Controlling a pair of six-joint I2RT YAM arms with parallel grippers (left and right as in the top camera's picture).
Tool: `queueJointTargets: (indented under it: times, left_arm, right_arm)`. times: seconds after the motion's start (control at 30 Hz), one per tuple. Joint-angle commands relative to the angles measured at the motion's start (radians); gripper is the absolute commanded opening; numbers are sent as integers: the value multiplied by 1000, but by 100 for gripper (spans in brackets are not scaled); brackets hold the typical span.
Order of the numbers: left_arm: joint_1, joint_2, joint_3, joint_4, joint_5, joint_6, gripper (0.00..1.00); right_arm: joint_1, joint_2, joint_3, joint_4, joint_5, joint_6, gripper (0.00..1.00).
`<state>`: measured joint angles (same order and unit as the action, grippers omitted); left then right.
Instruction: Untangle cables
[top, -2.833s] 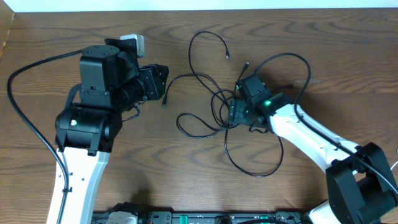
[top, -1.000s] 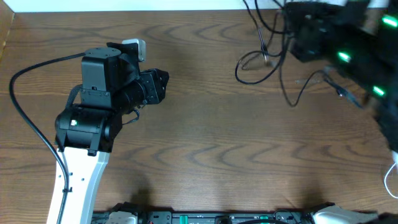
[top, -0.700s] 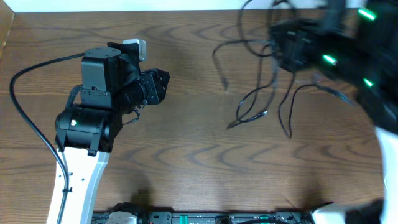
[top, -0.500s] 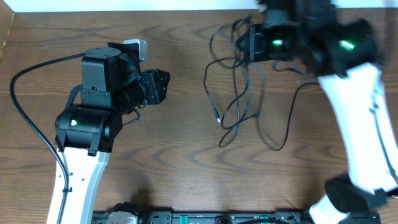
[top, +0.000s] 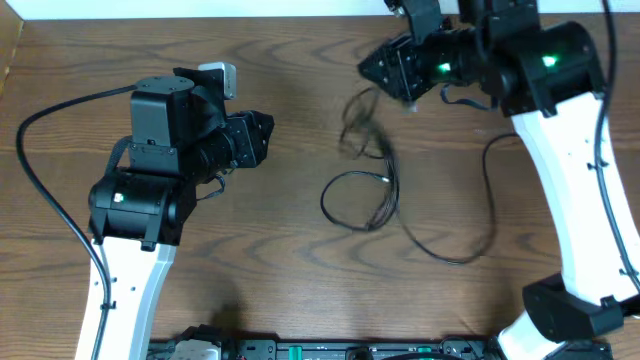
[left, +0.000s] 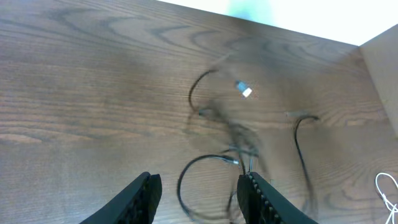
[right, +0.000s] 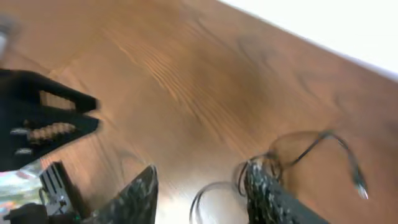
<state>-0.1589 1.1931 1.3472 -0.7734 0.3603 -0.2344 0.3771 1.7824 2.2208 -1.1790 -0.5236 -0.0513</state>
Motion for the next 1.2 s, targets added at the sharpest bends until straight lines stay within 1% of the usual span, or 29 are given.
queueJointTargets:
  times: [0.0,0.03,0.1,0.23,0.3,0.4,0.47,0.57,0.63,0.8,0.87,0.9,0.97,1.03,1.17]
  left_arm:
    - [3,-11,-5,1,-6,17,45]
    - [3,-11,-5,-2,-6,17,45]
    - [3,-11,-5,-8,-7,17,45]
    - [3,-11,-5,-9,-7,17,45]
    - [3,-11,-5,-8,-7,17,45]
    - [3,-11,-5,-7,-6,17,45]
    - [3,-11,-5,-8,-6,17,45]
    - [3,-11,-5,-11,-6,17,45]
    - [3,-11,-5,-11,-6,17,45]
    - [3,-11,-5,-11,-6,17,45]
    - [3,-11,-5,-11,-6,17,45]
    - [3,-11,-5,-11,-6,17,45]
    - [3,-11,-5,-11,-6,17,45]
    - [3,-11,-5,-11,-6,17,45]
    - [3,-11,-5,-11,-6,17,45]
  right_arm:
    - [-22,-30,21,10,-21,-35,23]
    - [-25,-30,21,-4,12,-18,22]
    - [-26,-30,21,-49,85,-12,16]
    - [-26,-27,15,-169,327,64,17]
    - [-26,-22,3,-223,401,108,19]
    - [-26,-12,-43,-262,409,111,18]
    - [-26,-10,-101,-259,409,123,16]
    - [-24,-10,-211,-225,409,160,1]
    - [-19,-10,-275,-191,408,176,1]
    - [14,-10,-465,-56,356,186,9]
    - [26,-10,-527,-5,328,185,14]
    - [31,-10,-550,16,319,185,15]
    - [44,-10,-599,61,297,182,24]
    - [58,-9,-637,98,267,148,31]
    - [90,-8,-695,159,259,143,37]
